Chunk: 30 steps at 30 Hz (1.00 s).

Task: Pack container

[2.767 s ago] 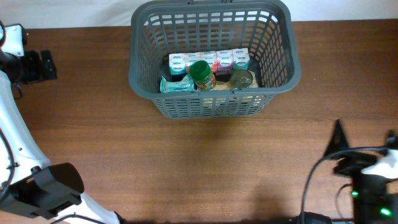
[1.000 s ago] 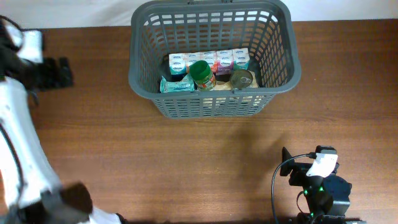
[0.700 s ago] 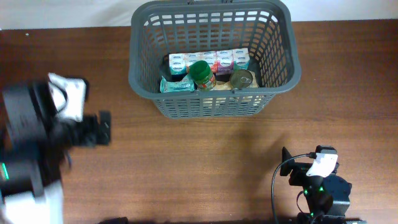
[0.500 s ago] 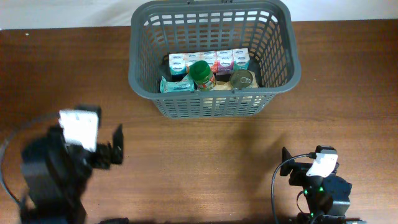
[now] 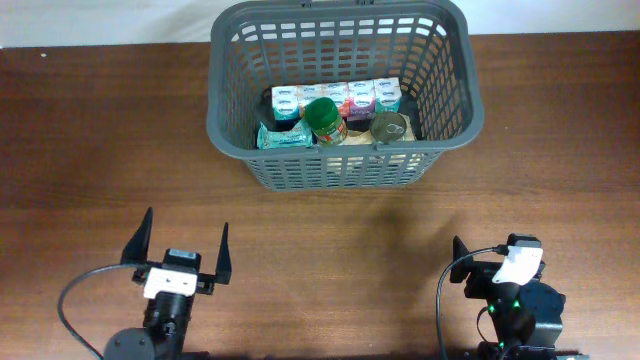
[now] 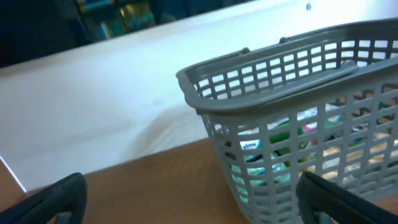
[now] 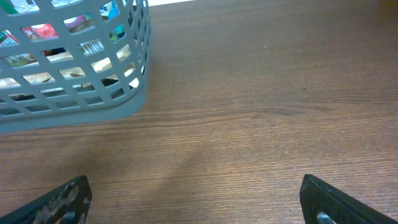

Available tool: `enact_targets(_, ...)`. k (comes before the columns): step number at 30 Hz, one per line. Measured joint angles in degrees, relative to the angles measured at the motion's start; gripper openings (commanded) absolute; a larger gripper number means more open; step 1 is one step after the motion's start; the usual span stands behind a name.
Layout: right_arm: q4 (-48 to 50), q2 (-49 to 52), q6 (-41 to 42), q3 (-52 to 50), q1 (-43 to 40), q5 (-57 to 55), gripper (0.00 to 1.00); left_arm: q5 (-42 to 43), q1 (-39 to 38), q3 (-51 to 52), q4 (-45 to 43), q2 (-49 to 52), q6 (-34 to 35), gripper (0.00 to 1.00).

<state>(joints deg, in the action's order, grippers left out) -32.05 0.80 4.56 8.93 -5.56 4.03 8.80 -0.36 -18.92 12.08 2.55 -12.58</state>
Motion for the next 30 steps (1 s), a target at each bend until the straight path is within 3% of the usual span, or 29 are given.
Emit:
enact_targets(22, 0.0, 0.0, 0.0, 0.0, 0.0, 0.0, 0.99, 0.0, 0.0, 15.5, -4.2, -1.7, 0.0, 0.99)
enact_targets(30, 0.0, 0.0, 0.0, 0.0, 0.0, 0.0, 0.99, 0.0, 0.0, 16.2, -4.9, -1.7, 0.0, 0.99)
